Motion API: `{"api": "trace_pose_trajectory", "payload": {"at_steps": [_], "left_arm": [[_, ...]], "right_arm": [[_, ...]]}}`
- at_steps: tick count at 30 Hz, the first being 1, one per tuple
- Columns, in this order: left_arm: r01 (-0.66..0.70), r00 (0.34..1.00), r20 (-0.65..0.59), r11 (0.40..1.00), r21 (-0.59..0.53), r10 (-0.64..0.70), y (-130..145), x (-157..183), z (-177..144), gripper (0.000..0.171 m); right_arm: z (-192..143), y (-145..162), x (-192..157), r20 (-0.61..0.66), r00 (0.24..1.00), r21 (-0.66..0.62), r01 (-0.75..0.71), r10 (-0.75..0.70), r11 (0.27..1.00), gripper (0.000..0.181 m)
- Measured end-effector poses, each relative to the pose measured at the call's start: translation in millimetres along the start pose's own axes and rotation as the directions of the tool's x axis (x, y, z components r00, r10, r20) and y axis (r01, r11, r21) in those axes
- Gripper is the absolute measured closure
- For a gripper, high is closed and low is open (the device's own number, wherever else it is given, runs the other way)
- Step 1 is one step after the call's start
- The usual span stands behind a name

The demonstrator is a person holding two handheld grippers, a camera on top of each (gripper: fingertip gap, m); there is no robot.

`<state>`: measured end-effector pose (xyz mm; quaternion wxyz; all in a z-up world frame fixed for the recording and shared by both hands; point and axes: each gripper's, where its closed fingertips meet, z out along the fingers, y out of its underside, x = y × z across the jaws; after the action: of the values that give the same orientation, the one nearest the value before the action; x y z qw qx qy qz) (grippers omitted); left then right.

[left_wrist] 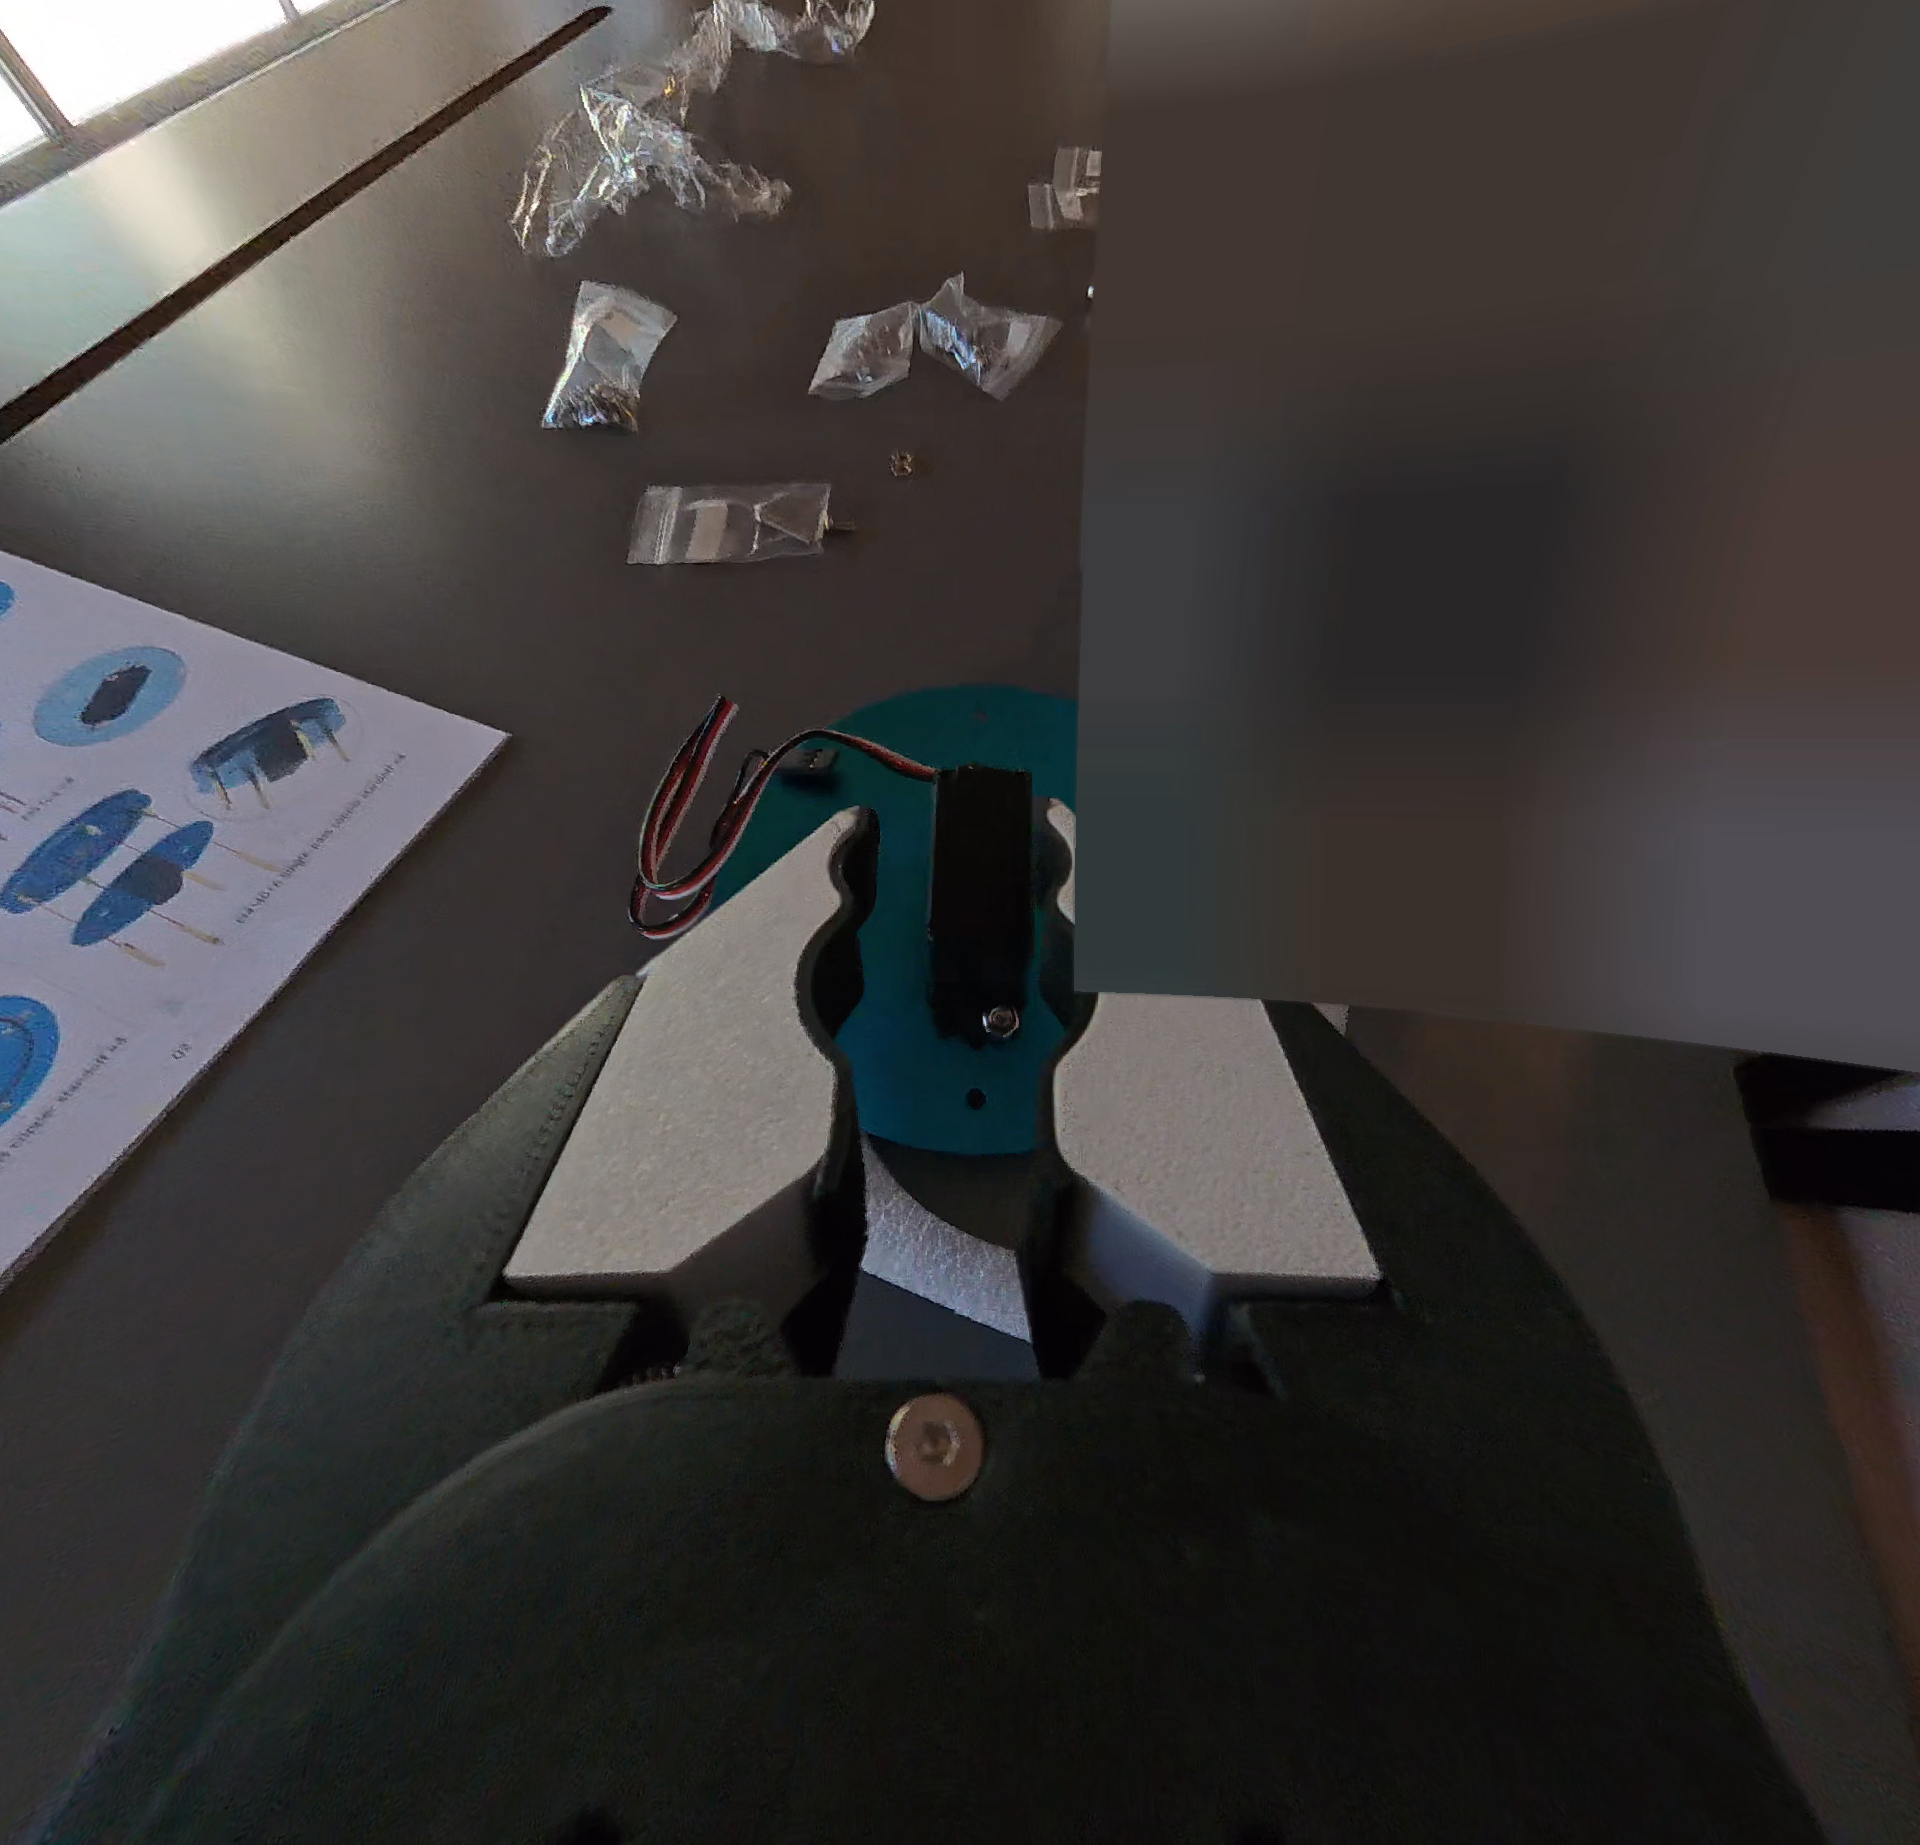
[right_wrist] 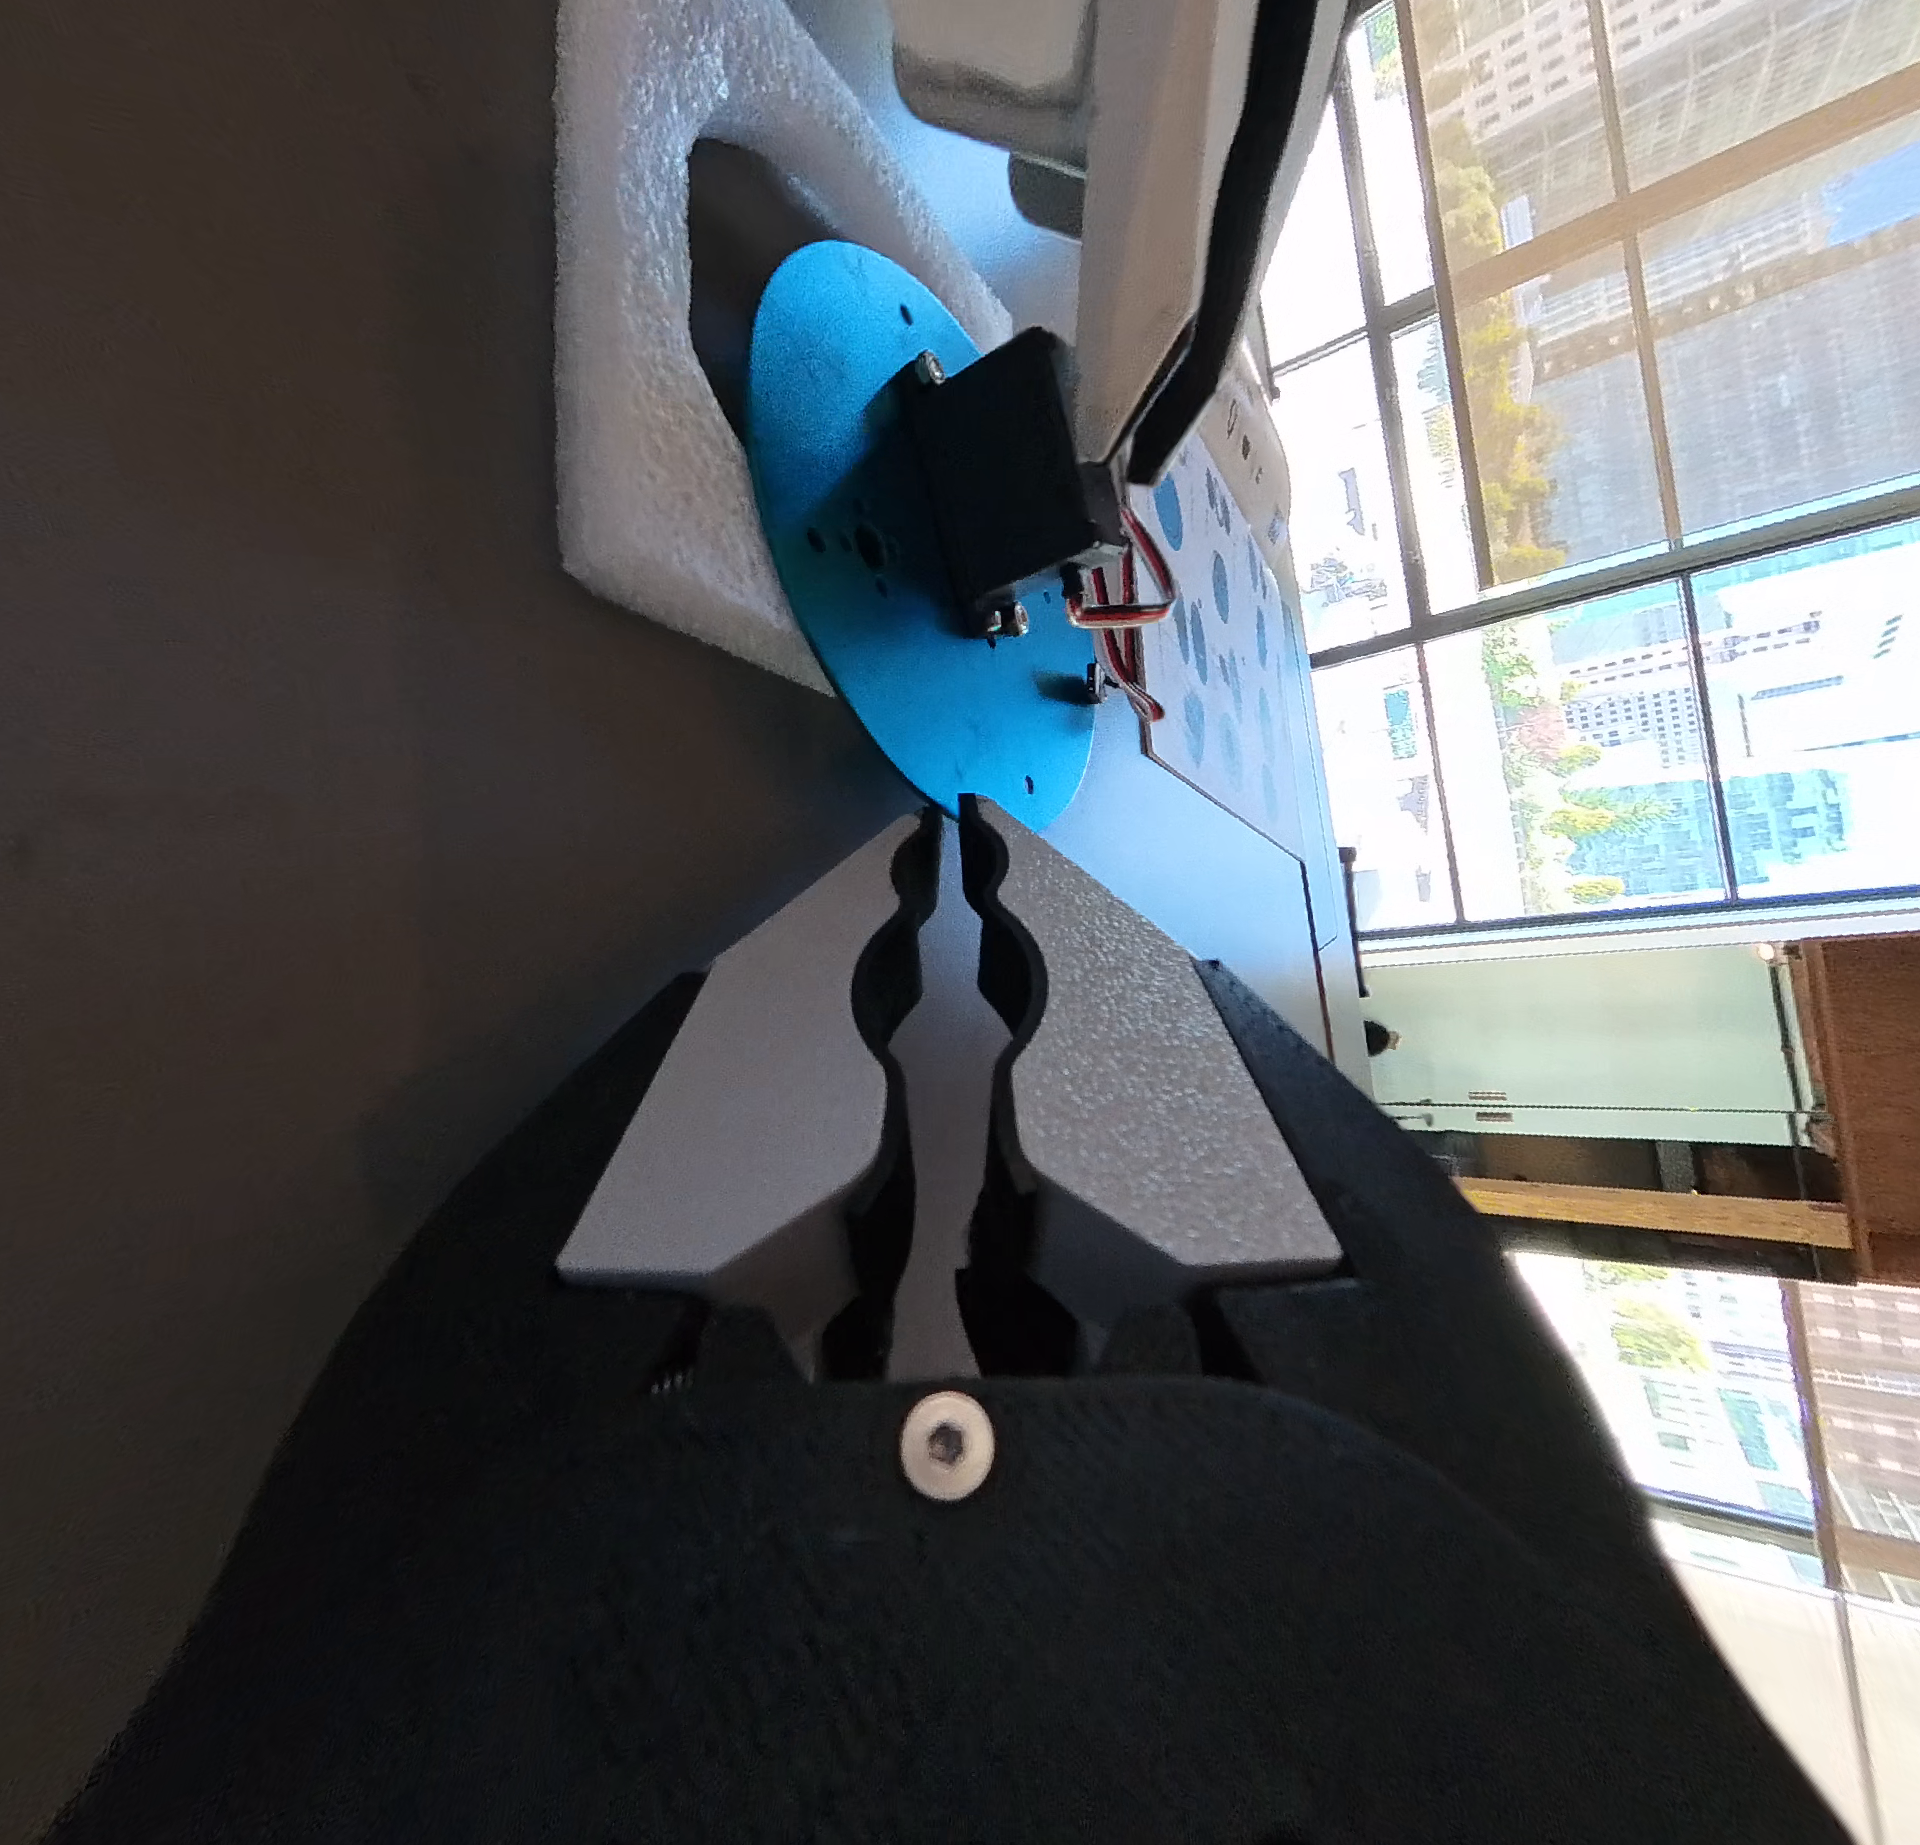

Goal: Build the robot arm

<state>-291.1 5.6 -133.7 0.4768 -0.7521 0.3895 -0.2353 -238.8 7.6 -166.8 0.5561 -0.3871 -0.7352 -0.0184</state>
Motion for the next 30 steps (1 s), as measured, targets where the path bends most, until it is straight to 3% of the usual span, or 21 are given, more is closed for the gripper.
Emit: {"api": "trace_pose_trajectory", "payload": {"at_steps": [1,4,7,9,11,14,19,30], "left_arm": [[-0.008,1.000,0.002,1.000,-0.022,0.008,2,0,1,0.143],[-0.040,0.999,-0.001,0.996,-0.081,0.040,10,3,8,0.147],[-0.065,0.998,0.010,0.992,-0.109,0.066,13,5,10,0.150],[-0.038,0.999,-0.002,0.992,-0.123,0.038,14,5,10,0.149],[-0.012,1.000,-0.020,0.995,-0.103,0.010,14,5,10,0.150],[-0.005,1.000,-0.017,0.996,-0.084,0.003,13,5,10,0.150],[-0.012,1.000,-0.014,0.996,-0.091,0.011,14,5,10,0.150],[0.003,1.000,-0.021,0.998,-0.069,-0.005,14,6,10,0.149]], "right_arm": [[-1,0,1,0.003,1.000,0.007,-0.018,0.018,1.000,0.178],[-6,2,5,0.037,0.991,0.036,-0.131,0.130,0.991,0.171],[-22,15,37,0.010,0.948,0.070,-0.318,0.318,0.946,0.169],[-27,58,56,0.005,0.882,-0.055,-0.471,0.472,0.880,0.163],[-27,99,51,0.106,0.790,-0.214,-0.574,0.604,0.790,0.161],[-20,131,55,0.206,0.763,-0.291,-0.549,0.612,0.783,0.167],[-9,136,57,0.353,0.659,-0.381,-0.547,0.665,0.745,0.162],[0,144,50,0.377,0.565,-0.409,-0.609,0.734,0.680,0.175]]}}
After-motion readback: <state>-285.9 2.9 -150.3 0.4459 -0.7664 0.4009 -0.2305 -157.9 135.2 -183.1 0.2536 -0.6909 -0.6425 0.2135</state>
